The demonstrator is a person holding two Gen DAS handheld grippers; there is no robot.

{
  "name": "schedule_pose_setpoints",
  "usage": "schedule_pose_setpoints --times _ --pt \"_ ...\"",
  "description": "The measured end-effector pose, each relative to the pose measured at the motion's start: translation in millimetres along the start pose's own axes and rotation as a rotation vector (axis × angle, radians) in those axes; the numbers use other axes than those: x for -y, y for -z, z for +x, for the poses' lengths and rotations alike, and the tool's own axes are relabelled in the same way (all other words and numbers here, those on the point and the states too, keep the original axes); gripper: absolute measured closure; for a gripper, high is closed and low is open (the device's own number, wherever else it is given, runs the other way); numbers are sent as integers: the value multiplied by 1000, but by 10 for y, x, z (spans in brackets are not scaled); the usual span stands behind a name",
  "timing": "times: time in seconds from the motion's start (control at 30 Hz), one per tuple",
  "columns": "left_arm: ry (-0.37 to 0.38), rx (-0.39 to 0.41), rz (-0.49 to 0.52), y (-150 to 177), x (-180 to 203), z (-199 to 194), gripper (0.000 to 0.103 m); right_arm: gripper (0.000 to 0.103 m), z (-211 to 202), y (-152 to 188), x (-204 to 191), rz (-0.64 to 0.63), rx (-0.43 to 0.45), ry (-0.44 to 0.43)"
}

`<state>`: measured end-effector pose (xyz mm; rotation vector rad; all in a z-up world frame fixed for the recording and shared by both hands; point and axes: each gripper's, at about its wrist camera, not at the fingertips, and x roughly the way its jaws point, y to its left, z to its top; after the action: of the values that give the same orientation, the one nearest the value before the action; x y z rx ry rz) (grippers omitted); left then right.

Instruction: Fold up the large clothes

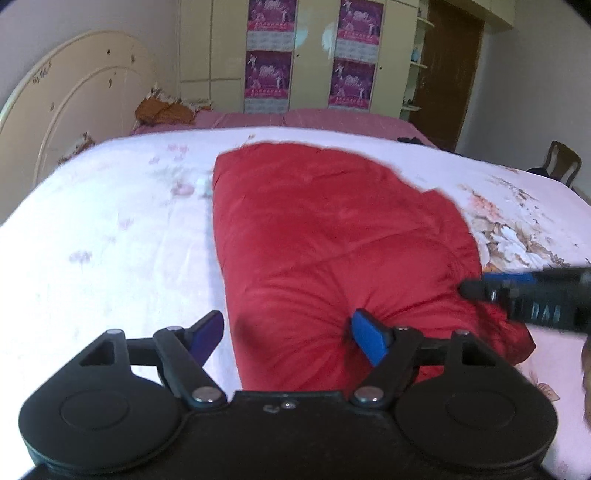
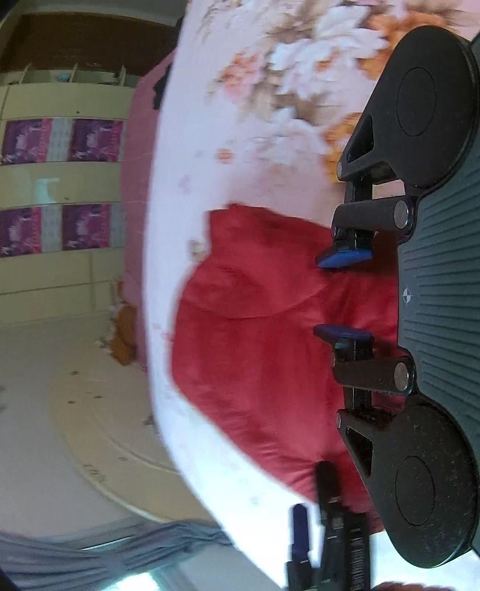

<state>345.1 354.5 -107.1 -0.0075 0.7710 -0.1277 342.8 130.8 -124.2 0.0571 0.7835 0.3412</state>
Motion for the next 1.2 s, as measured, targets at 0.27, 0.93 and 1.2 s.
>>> schedule_pose_setpoints --times 0.27,0.93,1.2 --pt "-23 -19 -35 -27 3 65 25 70 252 170 -46 -47 -34 12" --pt "-259 -17 -87 194 813 -1353 0 17 -1527 431 105 45 82 -47" --pt "-284 29 -55 559 1354 -2210 0 16 -2503 901 26 23 150 -64"
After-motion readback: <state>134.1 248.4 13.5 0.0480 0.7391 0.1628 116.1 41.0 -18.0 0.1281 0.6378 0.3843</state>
